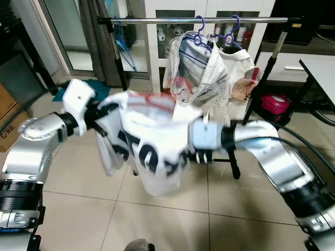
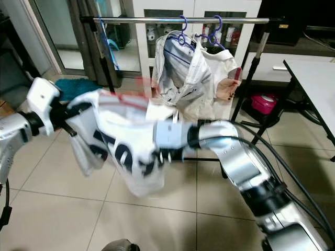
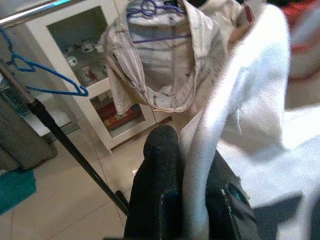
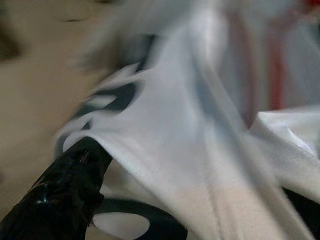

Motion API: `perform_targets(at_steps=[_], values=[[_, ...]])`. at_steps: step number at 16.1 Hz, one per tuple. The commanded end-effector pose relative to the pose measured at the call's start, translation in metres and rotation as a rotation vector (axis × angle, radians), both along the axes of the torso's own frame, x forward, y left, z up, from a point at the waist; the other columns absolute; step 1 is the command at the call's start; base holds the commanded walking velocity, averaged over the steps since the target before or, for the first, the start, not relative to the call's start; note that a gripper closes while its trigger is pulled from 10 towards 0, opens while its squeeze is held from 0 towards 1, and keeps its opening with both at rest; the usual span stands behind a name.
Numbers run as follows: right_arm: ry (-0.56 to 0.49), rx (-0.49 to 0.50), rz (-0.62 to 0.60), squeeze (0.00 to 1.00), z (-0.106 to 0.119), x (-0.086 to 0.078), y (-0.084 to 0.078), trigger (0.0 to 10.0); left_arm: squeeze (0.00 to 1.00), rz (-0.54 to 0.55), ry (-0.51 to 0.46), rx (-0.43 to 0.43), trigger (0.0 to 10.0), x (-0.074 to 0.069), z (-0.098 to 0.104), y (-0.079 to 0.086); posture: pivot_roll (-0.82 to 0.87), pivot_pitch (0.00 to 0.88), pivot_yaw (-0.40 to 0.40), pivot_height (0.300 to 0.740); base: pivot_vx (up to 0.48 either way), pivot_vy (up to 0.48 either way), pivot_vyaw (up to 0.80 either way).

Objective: Hang hanger

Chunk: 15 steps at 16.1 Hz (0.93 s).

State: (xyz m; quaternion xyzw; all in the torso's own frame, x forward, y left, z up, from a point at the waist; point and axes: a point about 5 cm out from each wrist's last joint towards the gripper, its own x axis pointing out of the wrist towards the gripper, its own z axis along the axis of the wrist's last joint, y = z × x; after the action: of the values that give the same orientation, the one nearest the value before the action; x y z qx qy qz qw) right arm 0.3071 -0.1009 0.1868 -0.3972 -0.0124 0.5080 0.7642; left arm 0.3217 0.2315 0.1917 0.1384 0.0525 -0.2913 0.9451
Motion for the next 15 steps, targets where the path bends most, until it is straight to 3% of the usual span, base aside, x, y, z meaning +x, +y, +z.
perform_targets(at_steps=[1,3,4,6,8,10,11,13,15], values=[[-0.057,0.059,-0.115,0.0,0.013,0.013,-0.008,10.0,0.0,0.035,-0.042,-0.046,0.0,0.003,0.012,0.004,0.0,0.0,0.086,0.74,0.0,0.0,0.0],[-0.1,0.262,-0.264,0.0,0.031,0.026,-0.016,10.0,0.0,0.025,-0.028,-0.054,0.0,-0.002,0.005,0.0,0.0,0.0,0.083,0.74,0.0,0.0,0.0],[-0.111,0.299,-0.283,1.0,0.032,0.026,-0.018,10.0,0.0,0.028,-0.022,-0.066,0.0,-0.003,0.003,-0.002,0.0,0.0,0.079,0.74,0.0,0.0,0.0],[-0.105,0.338,-0.29,1.0,0.029,0.025,-0.018,10.0,0.0,0.043,-0.024,-0.105,0.0,-0.006,0.0,-0.007,0.0,0.0,0.077,0.74,0.0,0.0,0.0],[-0.108,0.316,-0.271,1.0,0.011,0.018,-0.009,10.0,0.0,0.05,-0.045,-0.174,0.0,-0.009,0.001,-0.015,0.0,0.0,0.062,0.74,0.0,0.0,0.0],[-0.125,0.212,-0.063,1.0,-0.005,-0.004,0.01,10.0,0.0,0.056,-0.049,-0.175,0.0,-0.01,0.0,-0.018,0.01,0.0,0.062,0.74,0.0,0.0,0.0],[-0.188,0.206,-0.042,1.0,-0.007,-0.008,0.013,10.0,0.0,0.067,-0.048,-0.171,0.0,-0.011,-0.001,-0.019,0.01,0.0,0.059,0.74,0.0,0.0,0.0],[-0.298,0.212,-0.101,1.0,0.002,-0.002,0.007,10.0,0.0,0.057,-0.042,-0.13,0.0,-0.013,-0.003,-0.019,0.01,0.0,0.062,0.74,0.0,0.0,0.0],[-0.277,0.216,-0.118,1.0,0.002,0.001,0.004,10.0,0.0,0.051,-0.039,-0.116,0.0,-0.014,-0.003,-0.018,0.0,0.0,0.063,0.74,0.0,0.0,0.0]])
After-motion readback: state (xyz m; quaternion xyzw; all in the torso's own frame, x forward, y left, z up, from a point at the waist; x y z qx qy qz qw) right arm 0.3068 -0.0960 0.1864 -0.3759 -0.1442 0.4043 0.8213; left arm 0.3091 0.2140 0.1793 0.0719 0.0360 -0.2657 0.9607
